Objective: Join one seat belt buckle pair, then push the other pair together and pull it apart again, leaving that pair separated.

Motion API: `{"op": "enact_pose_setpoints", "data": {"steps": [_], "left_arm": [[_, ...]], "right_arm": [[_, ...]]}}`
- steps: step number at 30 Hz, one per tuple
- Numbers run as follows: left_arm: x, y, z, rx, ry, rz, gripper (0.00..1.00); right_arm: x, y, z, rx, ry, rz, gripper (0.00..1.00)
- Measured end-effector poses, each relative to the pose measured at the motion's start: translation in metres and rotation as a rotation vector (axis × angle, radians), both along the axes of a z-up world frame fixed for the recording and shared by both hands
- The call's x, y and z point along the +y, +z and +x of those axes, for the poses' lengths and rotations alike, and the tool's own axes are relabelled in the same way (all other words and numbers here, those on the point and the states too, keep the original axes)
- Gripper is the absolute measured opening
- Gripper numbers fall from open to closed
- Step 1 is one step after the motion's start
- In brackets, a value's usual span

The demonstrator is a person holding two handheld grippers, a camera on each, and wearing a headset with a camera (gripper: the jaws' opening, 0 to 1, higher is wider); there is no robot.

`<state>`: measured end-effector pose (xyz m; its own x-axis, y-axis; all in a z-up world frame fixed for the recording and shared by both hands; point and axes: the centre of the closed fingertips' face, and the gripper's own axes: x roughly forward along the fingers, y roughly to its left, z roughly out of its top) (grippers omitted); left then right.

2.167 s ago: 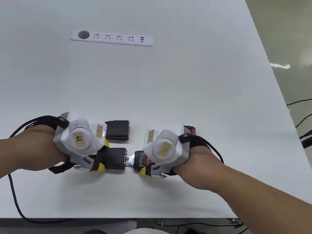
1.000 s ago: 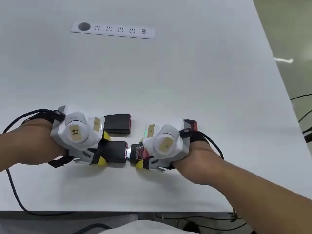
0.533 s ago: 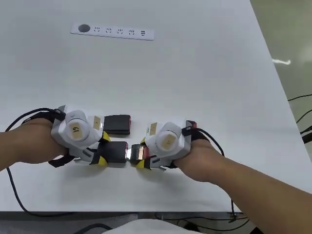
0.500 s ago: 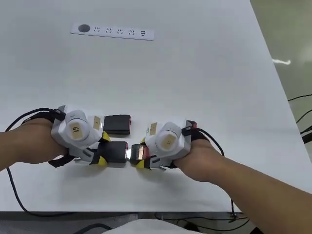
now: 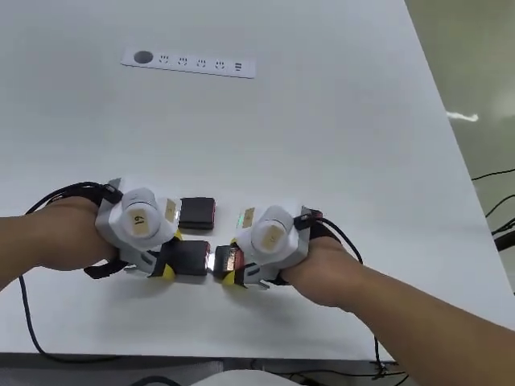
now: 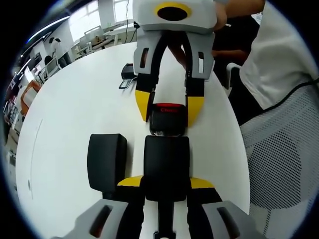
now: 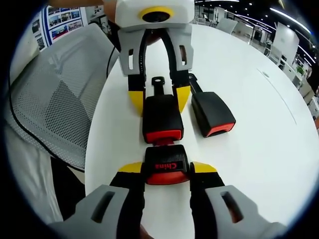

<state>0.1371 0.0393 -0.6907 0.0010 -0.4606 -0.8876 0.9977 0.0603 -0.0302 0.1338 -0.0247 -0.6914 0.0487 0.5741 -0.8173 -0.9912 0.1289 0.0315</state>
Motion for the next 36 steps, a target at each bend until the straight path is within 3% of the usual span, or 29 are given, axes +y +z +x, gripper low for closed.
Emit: {"op": "enact_pose_setpoints", "data": {"steps": [7,11,18,20,23,26,30,36], "left_arm": [[0.0,0.0,-0.001,-0.003,0.01,-0.007,0.34],[-0.001,0.001,-0.001,0.001,0.046,-0.008,0.37],[0.0,0.023,0.003,-0.032,0.073,-0.035,0.4],[0.0,0.034,0.009,-0.066,0.082,-0.044,0.41],[-0.003,0.047,0.022,-0.087,0.098,-0.085,0.41],[-0.005,0.056,0.032,-0.104,0.1,-0.087,0.41],[-0.003,0.053,0.052,-0.115,0.111,-0.083,0.41],[-0.001,0.05,0.07,-0.122,0.117,-0.065,0.41]], "right_arm": [[0.0,0.0,-0.002,0.017,-0.005,0.004,0.34],[0.0,0.005,0.0,-0.005,-0.004,0.011,0.35],[-0.003,0.03,0.001,-0.022,-0.002,0.039,0.37],[-0.005,0.036,0.005,-0.029,-0.011,0.046,0.38],[-0.01,0.046,0.012,-0.046,-0.027,0.058,0.38],[-0.019,0.053,0.022,-0.065,-0.04,0.055,0.37],[-0.04,0.055,0.042,-0.088,-0.073,0.038,0.37],[-0.075,0.052,0.063,-0.102,-0.115,0.001,0.37]]}}
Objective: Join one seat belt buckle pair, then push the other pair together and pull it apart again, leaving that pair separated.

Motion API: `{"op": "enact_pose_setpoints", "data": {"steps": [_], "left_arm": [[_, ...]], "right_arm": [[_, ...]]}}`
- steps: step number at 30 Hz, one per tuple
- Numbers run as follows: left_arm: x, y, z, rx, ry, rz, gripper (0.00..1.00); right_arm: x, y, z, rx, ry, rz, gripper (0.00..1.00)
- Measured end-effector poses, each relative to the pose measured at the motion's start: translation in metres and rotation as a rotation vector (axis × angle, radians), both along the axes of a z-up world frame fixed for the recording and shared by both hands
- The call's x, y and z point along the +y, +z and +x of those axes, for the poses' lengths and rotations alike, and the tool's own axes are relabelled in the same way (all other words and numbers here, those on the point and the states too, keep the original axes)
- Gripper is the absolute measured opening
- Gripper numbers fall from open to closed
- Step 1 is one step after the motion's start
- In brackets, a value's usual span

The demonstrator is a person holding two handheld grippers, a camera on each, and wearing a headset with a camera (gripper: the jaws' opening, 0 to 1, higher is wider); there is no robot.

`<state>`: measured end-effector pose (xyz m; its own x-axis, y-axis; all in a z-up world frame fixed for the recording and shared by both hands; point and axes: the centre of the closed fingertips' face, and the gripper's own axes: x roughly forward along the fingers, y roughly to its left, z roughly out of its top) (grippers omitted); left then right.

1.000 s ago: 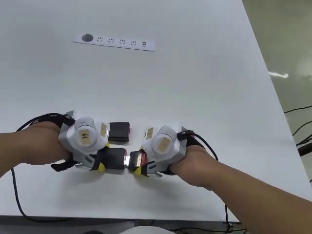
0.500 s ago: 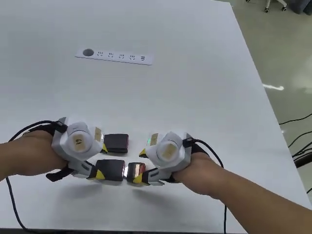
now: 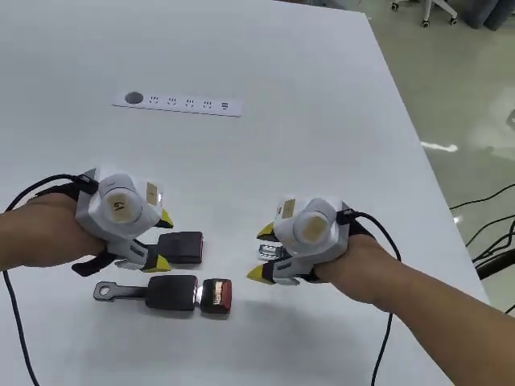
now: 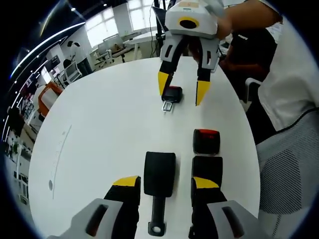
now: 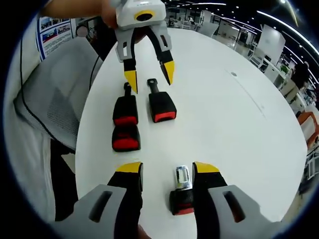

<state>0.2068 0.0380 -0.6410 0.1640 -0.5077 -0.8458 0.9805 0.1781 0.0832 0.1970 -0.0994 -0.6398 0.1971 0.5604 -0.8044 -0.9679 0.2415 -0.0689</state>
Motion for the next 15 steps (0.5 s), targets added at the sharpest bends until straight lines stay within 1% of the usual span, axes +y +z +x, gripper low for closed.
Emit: {"op": "enact_pose_setpoints", "data": {"steps": [2,4,6,8,9,12,13,15], "left_arm": [[-0.001,0.0,0.003,0.003,0.002,0.003,0.41],[0.001,-0.003,0.008,0.007,-0.003,0.009,0.41],[-0.001,-0.007,0.005,0.009,-0.044,0.028,0.4],[-0.002,-0.014,0.007,0.013,-0.057,0.037,0.4],[-0.001,-0.02,0.009,0.017,-0.054,0.04,0.4],[0.003,-0.03,0.013,0.022,-0.057,0.047,0.41],[0.002,-0.029,0.011,0.025,-0.059,0.051,0.42],[0.002,-0.034,0.01,0.035,-0.07,0.056,0.41]], "right_arm": [[-0.013,-0.002,0.005,-0.002,-0.016,-0.013,0.37],[-0.025,-0.007,0.009,-0.007,-0.017,-0.032,0.37],[-0.037,-0.011,0.014,-0.006,-0.031,-0.049,0.37],[-0.047,-0.015,0.018,0.002,-0.052,-0.057,0.38],[-0.052,-0.017,0.02,0.007,-0.057,-0.063,0.38],[-0.059,-0.025,0.021,0.022,-0.066,-0.073,0.38],[-0.06,-0.03,0.02,0.026,-0.06,-0.081,0.38],[-0.061,-0.031,0.018,0.032,-0.062,-0.088,0.38]]}}
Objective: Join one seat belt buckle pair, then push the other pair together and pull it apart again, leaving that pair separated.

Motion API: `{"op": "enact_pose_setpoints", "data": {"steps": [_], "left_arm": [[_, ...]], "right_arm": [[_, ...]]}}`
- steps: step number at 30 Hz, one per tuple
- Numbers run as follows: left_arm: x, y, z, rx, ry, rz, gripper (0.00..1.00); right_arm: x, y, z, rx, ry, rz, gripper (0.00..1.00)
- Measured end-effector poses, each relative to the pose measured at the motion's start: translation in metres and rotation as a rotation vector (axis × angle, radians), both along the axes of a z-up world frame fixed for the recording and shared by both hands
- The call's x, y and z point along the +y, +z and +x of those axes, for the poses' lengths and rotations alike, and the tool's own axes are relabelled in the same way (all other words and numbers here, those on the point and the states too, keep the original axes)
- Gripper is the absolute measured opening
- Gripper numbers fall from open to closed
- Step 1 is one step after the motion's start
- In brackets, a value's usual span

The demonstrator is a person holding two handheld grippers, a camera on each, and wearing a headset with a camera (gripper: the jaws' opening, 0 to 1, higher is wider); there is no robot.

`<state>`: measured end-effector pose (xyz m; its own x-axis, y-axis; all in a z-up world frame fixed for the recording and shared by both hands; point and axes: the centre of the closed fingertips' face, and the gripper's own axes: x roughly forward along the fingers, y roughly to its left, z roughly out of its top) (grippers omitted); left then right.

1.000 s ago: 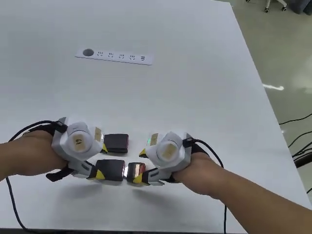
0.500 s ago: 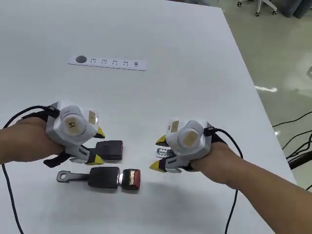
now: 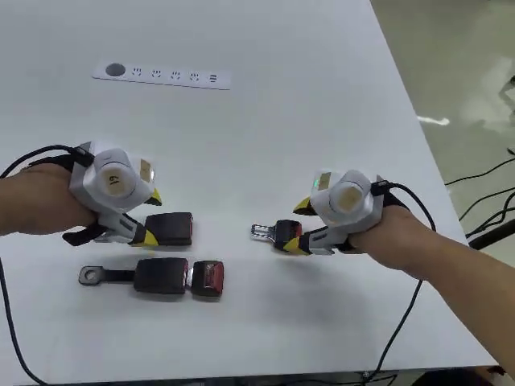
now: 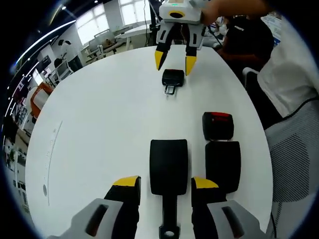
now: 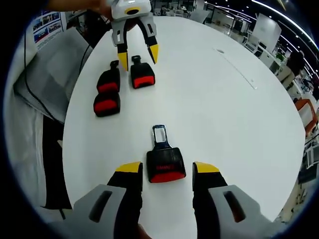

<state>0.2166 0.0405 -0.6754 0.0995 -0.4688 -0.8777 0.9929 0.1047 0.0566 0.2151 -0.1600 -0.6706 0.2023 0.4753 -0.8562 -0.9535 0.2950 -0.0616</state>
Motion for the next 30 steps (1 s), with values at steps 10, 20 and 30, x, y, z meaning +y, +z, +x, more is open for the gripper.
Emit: {"op": "enact_pose_setpoints", "data": {"steps": [10,20,30], "left_arm": [[-0.001,-0.013,0.003,0.034,-0.038,0.024,0.38],[0.0,-0.016,0.0,0.066,-0.04,0.016,0.33],[-0.002,-0.018,-0.002,0.072,-0.055,0.028,0.33]], "right_arm": [[-0.001,-0.019,0.004,0.034,0.028,-0.014,0.34],[0.0,-0.022,0.001,0.046,0.112,0.002,0.33],[0.002,-0.021,0.0,0.049,0.135,0.001,0.33]]}}
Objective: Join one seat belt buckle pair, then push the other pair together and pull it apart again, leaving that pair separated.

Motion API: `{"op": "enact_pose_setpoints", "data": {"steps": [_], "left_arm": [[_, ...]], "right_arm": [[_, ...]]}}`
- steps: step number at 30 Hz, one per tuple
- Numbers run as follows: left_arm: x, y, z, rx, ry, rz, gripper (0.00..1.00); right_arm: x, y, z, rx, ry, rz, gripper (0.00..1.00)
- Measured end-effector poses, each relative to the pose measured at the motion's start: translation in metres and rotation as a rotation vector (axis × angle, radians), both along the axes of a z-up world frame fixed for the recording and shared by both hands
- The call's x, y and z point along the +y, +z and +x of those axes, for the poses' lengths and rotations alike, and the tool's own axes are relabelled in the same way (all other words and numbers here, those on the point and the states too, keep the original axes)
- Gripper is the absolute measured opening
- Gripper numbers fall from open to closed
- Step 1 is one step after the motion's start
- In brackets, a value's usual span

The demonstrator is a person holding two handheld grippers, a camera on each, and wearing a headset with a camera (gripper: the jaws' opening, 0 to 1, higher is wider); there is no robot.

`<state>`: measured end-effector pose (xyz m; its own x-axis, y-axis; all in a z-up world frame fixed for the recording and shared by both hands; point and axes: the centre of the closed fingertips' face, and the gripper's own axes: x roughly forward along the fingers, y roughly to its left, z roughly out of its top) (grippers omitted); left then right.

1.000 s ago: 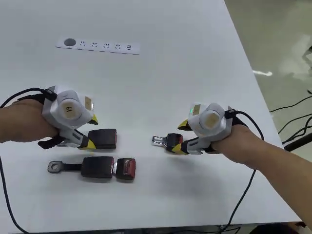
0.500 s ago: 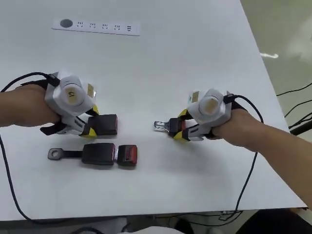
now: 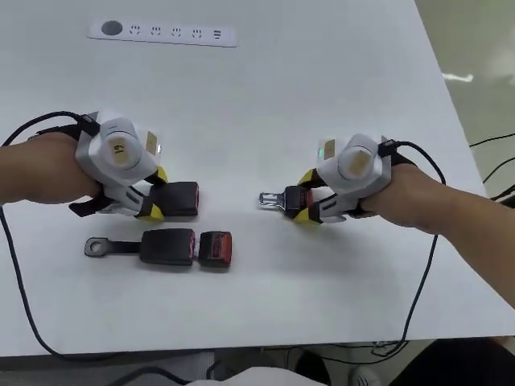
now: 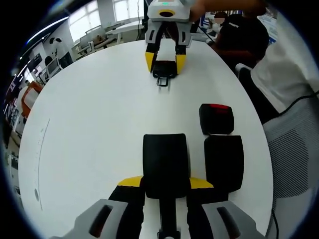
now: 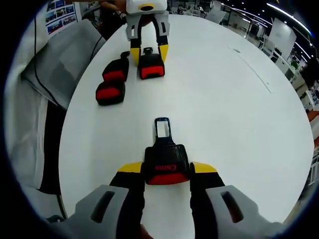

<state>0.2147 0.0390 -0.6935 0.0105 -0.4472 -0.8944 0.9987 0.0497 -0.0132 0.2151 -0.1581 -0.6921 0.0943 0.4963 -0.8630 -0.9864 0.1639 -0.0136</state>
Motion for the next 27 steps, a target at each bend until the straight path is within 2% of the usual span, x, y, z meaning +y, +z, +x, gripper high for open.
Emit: {"op": "enact_pose_setpoints", "data": {"steps": [10,19,27], "left_arm": [[-0.003,0.004,-0.004,-0.005,-0.004,0.0,0.33],[-0.001,0.002,-0.002,-0.005,-0.002,0.003,0.33],[-0.001,0.002,-0.002,-0.002,-0.003,0.003,0.33]], "right_arm": [[0.022,0.002,-0.005,-0.007,0.007,0.02,0.33],[0.068,0.001,-0.005,-0.008,0.025,0.055,0.33],[0.099,-0.002,0.002,-0.028,0.046,0.046,0.33]]}}
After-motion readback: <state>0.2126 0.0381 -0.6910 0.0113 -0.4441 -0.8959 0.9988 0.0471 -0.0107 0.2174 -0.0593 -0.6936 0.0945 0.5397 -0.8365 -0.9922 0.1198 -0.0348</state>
